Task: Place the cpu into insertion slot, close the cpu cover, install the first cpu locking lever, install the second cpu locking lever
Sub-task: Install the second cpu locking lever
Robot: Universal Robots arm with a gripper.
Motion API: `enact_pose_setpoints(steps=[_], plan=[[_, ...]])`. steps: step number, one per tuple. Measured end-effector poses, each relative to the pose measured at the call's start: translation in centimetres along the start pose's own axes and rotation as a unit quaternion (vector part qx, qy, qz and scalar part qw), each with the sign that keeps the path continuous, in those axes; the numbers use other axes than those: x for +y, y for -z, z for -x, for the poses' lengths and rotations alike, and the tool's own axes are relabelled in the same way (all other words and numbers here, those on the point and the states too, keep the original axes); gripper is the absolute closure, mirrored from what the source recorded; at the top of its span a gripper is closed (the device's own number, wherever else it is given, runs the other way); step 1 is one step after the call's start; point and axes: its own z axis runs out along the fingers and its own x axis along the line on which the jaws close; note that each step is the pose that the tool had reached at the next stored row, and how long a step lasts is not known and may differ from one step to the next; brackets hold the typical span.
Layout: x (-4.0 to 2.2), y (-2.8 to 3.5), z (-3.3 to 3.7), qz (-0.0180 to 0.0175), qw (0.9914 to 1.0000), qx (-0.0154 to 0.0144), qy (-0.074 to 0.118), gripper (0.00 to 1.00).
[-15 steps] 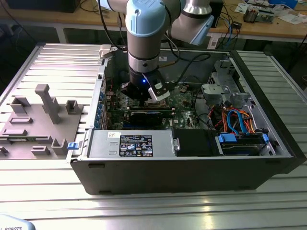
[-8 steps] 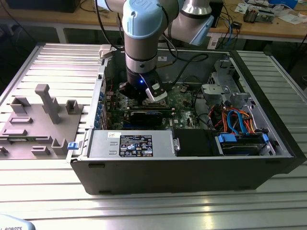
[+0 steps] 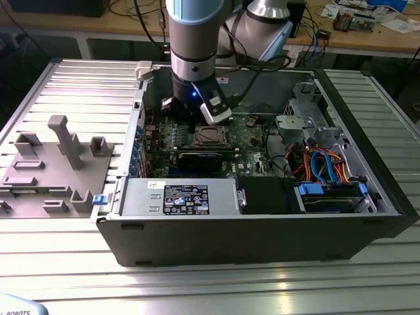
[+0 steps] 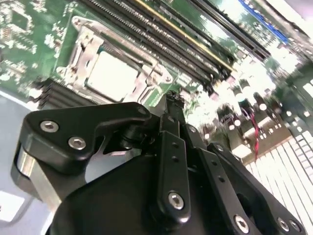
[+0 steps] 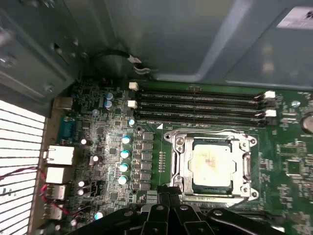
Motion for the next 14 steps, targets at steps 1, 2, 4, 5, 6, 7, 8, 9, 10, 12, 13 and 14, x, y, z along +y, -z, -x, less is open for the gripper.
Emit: enact_pose_setpoints(steps=[1, 2, 4, 5, 6, 7, 8, 9, 10, 12, 13, 14], plan=[[0.15, 0.78, 0.02, 0.0, 1.0, 0.0, 0.0, 0.89], [0.23, 1.22, 0.02, -0.0001, 1.0, 0.0001, 0.0, 0.89], [0.24, 1.27, 0.02, 0.0001, 1.0, 0.0, 0.0, 0.89], [0.24, 1.28, 0.02, 0.0, 1.0, 0.0, 0.0, 0.89], [0.19, 1.29, 0.22, 0.0, 1.0, 0.0002, 0.0, 0.89], [0.1, 1.3, 0.55, 0.0, 1.0, 0.0007, 0.0, 0.89], [0.04, 1.31, 0.8, 0.0, 1.0, 0.001, 0.0, 0.89], [-0.09, 1.31, 1.39, 0.0001, 1.0, 0.0018, 0.0, 0.89], [-0.14, 1.32, 1.79, 0.0001, 1.0, 0.0026, -0.001, 0.89], [-0.92, 1.46, 1.84, 0.0001, 1.0, 0.0027, -0.001, 0.89], [-1.38, 1.54, 1.81, 0.0002, 1.0, 0.0027, -0.001, 0.89], [-1.65, 1.6, 1.8, 0.0002, 1.0, 0.0027, -0.001, 0.89]])
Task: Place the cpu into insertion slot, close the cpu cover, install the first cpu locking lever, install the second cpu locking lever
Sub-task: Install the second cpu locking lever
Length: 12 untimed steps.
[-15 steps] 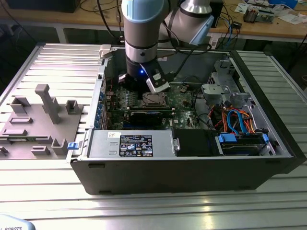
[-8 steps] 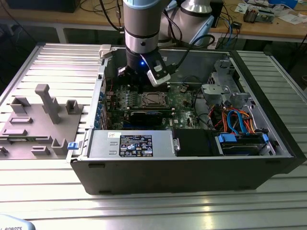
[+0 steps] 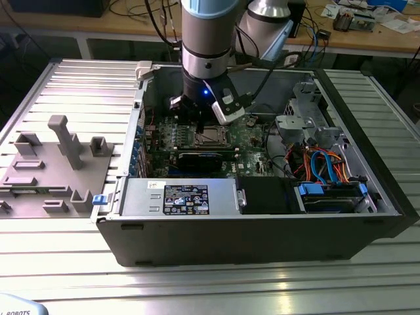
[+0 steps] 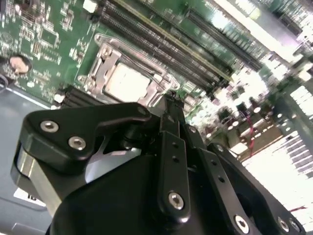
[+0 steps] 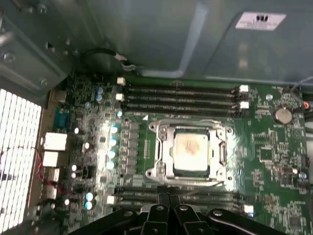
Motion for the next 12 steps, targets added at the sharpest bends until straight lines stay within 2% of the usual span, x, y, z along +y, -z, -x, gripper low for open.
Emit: enact_pose_setpoints(steps=[1, 6, 9, 12], plan=[[-0.35, 0.07, -0.02, 0.0, 1.0, 0.0001, 0.0, 0.89], [-0.45, 0.02, -0.05, 0.0001, 1.0, -0.0001, 0.0, 0.89], [-0.53, -0.44, -0.11, 0.0007, 1.0, -0.0001, 0.0, 0.89], [-0.61, -0.95, -0.37, 0.0039, 0.99999, -0.0002, 0.0, 0.89]])
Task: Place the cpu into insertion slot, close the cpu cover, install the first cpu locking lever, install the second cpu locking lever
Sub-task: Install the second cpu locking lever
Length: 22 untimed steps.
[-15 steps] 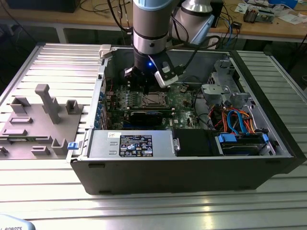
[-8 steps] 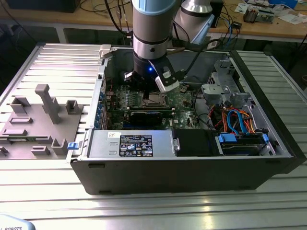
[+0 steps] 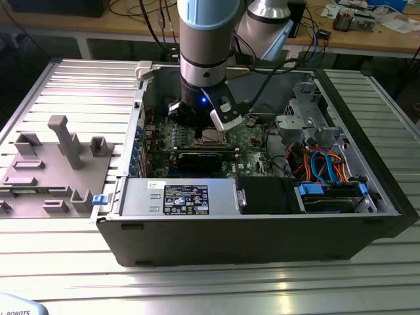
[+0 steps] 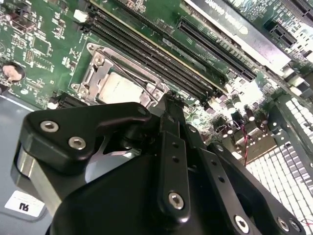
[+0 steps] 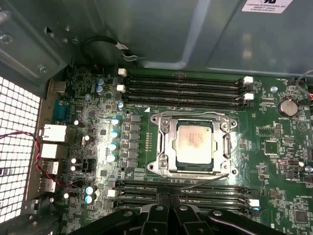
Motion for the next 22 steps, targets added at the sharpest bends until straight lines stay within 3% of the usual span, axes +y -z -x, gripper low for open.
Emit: enact_pose_setpoints(steps=[2, 5, 9, 18, 20, 22], plan=[[-0.03, -0.37, -0.19, 0.0039, 0.99999, -0.0002, 0.0, 0.89], [-0.1, -1.02, -0.45, 0.0063, 0.99998, -0.0004, 0.0, 0.89], [-0.23, -1.99, -1.16, 0.0066, 0.99998, -0.0004, 0.0, 0.89], [-0.46, -4.14, -1.6, 0.008, 0.99996, 0.0, 0.003, 0.89], [-0.49, -4.37, -1.68, 0.0085, 0.99996, 0.0002, 0.003, 0.89], [-0.51, -4.48, -1.69, 0.0113, 0.99993, 0.0001, 0.004, 0.89]])
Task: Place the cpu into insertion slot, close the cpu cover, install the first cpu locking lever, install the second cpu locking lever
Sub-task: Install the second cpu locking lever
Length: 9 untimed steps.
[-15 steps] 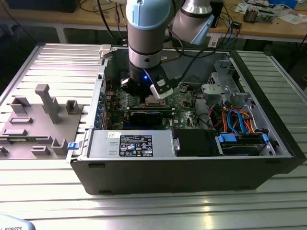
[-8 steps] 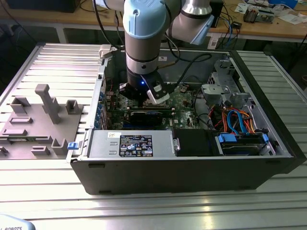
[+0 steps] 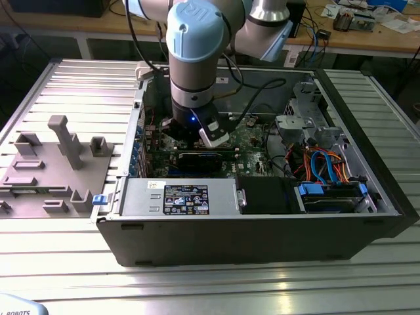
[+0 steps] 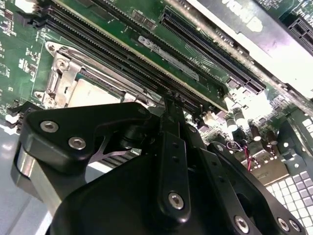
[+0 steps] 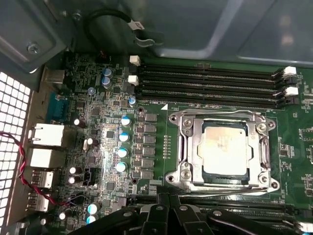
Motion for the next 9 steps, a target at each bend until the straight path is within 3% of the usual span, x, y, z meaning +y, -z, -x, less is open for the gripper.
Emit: enact_pose_setpoints(steps=[2, 9], plan=[[0.03, -0.12, 0.0, 0.0044, 0.99999, 0.0001, 0.002, 0.89], [0.01, -0.65, 0.0, 0.0147, 0.9998, 0.002, 0.014, 0.89]])
